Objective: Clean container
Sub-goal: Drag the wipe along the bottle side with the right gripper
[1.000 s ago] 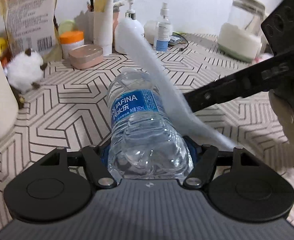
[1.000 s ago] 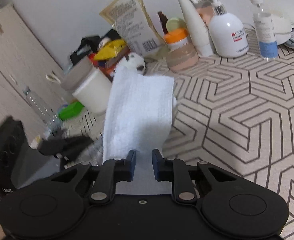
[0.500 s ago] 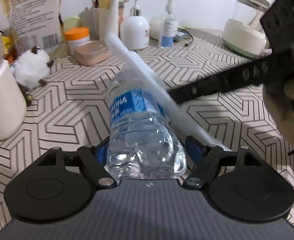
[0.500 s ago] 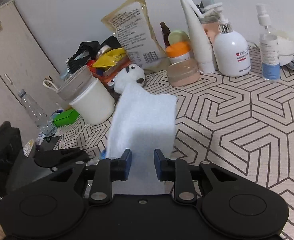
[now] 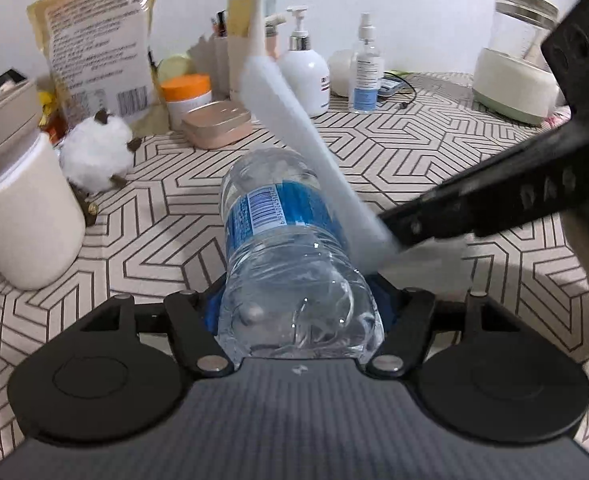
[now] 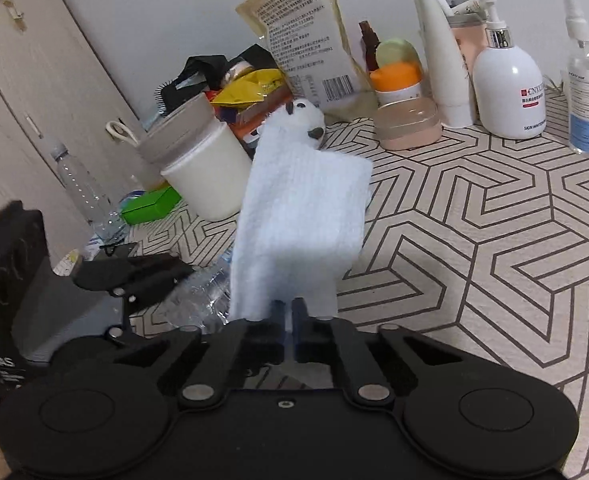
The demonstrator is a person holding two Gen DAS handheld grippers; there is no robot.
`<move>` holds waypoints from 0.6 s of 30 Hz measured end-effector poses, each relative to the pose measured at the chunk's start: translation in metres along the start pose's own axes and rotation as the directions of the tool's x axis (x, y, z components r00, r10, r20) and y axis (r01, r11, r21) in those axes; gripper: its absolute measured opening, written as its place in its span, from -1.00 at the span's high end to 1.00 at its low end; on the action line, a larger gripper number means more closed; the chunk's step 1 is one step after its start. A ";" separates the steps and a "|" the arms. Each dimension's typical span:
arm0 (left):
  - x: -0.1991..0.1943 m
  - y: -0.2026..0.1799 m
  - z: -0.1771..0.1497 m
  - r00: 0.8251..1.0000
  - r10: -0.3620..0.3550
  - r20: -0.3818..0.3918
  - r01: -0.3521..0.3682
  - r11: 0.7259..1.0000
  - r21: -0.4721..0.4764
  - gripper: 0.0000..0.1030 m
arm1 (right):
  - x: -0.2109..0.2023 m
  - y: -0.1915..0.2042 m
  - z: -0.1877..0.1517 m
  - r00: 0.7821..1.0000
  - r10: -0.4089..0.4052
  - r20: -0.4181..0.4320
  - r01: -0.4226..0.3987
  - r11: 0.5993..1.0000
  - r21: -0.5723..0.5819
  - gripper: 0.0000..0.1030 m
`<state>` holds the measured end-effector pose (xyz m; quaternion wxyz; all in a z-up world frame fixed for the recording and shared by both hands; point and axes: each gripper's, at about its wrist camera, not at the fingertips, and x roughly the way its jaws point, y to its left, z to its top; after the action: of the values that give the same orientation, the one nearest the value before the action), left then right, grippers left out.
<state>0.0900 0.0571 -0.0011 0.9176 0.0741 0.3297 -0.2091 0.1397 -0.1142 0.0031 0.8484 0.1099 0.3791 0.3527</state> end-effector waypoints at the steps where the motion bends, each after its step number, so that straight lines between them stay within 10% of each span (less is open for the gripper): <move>1: 0.000 0.000 0.000 1.000 -0.013 -0.002 0.013 1.000 -0.003 -0.31 | -0.003 0.000 0.001 1.000 0.008 0.009 -0.008 1.000 0.008 0.89; 18: -0.003 -0.021 -0.001 0.989 -0.143 -0.039 0.145 0.989 0.043 -0.43 | -0.037 -0.018 0.016 0.990 0.038 0.134 -0.044 0.998 0.042 1.00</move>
<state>0.0787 0.0396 0.0002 0.8922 0.0747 0.3458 -0.2808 0.1438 -0.1518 0.0271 0.8617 0.1598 0.3270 0.3536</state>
